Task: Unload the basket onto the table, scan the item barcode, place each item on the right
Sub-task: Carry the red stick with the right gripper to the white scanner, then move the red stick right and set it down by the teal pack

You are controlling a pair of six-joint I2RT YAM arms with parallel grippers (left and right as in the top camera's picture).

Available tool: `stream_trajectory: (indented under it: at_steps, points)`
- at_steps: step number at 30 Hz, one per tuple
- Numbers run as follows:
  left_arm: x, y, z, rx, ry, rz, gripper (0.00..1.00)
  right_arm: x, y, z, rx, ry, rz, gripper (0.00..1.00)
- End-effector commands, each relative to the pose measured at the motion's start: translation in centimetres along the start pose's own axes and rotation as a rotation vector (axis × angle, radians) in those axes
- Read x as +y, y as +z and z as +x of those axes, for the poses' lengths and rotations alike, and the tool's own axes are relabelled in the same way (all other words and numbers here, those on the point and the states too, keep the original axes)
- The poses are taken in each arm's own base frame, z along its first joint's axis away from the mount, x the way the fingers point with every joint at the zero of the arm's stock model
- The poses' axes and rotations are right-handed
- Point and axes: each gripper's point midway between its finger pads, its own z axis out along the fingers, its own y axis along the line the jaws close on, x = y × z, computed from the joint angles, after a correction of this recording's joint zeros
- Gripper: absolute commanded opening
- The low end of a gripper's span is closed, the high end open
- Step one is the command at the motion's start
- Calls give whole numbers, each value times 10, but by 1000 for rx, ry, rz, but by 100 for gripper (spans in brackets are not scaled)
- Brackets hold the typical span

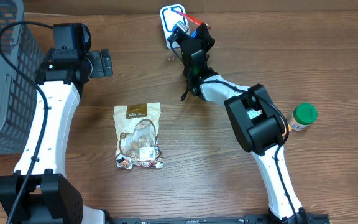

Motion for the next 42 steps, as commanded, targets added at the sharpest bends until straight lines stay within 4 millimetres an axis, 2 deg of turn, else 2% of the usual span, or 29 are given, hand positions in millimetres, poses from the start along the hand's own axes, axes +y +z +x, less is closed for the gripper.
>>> stream_trajectory:
  at_steps: [1,6,13,18,21,23,26,34,38,40,42]
  points:
    - [3,-1,-2,-6,-9,-12,100,5,1,4,26,-44,15,3]
    - [3,-1,-2,-6,-9,-12,100,18,3,18,75,-90,3,3]
    - [3,-1,-2,-6,-9,-12,100,17,-2,7,47,-106,13,3]
    - [3,-1,-2,-6,-9,-12,100,10,-7,9,87,-88,60,3]
    - [3,-1,-2,-6,-9,-12,100,-18,-16,-1,97,-2,155,3]
    - [3,-1,-2,-6,-9,-12,100,-47,-25,-14,83,70,216,3]
    - [3,-1,-2,-6,-9,-12,100,-79,-39,-32,63,117,240,3]
    - [3,-1,-2,-6,-9,-12,100,-169,-103,-78,8,300,209,4]
    - [3,-1,-2,-6,-9,-12,100,-203,-137,-80,10,383,136,3]
    - [3,-1,-2,-6,-9,-12,100,-216,-157,-69,35,454,64,3]
    - [3,-1,-2,-6,-8,-12,100,-218,-172,-56,64,515,-16,3]
